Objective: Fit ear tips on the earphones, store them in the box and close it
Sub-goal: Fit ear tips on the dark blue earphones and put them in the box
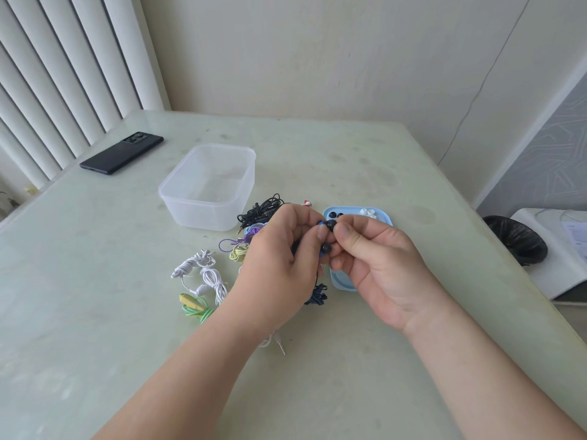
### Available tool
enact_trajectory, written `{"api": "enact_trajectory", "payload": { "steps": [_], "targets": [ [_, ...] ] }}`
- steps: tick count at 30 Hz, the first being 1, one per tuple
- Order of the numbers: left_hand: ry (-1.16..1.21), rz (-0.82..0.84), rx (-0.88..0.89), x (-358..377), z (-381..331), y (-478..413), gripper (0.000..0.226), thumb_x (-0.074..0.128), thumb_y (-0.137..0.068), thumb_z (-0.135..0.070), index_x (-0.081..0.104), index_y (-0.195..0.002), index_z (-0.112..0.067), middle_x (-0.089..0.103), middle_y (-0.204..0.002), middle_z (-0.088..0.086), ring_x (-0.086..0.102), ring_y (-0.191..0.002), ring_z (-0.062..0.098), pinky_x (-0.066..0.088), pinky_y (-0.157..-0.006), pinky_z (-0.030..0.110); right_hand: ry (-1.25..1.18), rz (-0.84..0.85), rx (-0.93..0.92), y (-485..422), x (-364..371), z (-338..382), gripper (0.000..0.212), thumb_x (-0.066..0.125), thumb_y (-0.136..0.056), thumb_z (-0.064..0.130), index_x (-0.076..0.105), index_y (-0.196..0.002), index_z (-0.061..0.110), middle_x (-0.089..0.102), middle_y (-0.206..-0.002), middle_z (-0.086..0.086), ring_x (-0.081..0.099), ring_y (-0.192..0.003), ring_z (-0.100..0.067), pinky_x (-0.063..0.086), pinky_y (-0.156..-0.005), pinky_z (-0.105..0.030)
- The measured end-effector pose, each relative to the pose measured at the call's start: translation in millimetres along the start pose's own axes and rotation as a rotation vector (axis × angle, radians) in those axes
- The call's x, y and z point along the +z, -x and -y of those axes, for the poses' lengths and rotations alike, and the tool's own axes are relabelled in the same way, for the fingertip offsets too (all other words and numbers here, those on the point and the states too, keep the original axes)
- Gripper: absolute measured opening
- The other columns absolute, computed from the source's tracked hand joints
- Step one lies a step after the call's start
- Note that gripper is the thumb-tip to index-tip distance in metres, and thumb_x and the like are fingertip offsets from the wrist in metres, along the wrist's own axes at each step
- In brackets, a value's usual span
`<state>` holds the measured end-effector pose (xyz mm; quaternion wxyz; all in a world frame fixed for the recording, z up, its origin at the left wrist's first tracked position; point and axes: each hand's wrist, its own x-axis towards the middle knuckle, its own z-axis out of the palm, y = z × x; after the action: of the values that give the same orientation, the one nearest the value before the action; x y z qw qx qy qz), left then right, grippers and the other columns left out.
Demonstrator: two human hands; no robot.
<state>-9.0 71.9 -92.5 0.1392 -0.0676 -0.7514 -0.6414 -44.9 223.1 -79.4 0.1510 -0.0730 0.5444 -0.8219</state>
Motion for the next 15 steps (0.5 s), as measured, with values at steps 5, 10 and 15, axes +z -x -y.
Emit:
{"api": "enact_trajectory", "payload": {
  "steps": [5,10,15],
  "targets": [
    [-0.012,-0.008,0.015,0.1,1.9,0.2,0.004,0.057,-0.105,-0.012,0.059,-0.103,-0.014,0.072,-0.082,-0.002,0.066,-0.067,0.019,0.057,-0.062,0.038,0.040,-0.039,-0.062,0.6,3.0,-3.1,0.016,0.067,-0.083,0.010,0.069,-0.093,-0.002,0.068,-0.078,-0.013,0.059,-0.063,-0.023,0.052,-0.060,-0.027],
    [0.007,-0.043,0.008,1.9,-1.4,0.8,0.004,0.057,-0.105,-0.012,0.059,-0.102,-0.013,0.074,-0.083,0.002,0.067,-0.066,0.020,0.055,-0.060,0.033,0.156,-0.106,-0.217,2.0,6.0,-7.6,0.010,0.063,-0.093,-0.004,0.071,-0.089,-0.001,0.070,-0.079,-0.017,0.064,-0.065,-0.028,0.053,-0.060,-0.027],
    [-0.005,-0.070,0.018,3.2,-4.4,1.7,0.003,0.059,-0.104,-0.012,0.059,-0.101,-0.012,0.073,-0.081,0.003,0.068,-0.068,0.031,0.057,-0.064,0.049,0.168,-0.111,-0.261,2.7,7.7,-4.4,0.010,0.063,-0.092,-0.006,0.070,-0.087,-0.001,0.070,-0.078,-0.015,0.064,-0.062,-0.027,0.054,-0.061,-0.029]
  ]
}}
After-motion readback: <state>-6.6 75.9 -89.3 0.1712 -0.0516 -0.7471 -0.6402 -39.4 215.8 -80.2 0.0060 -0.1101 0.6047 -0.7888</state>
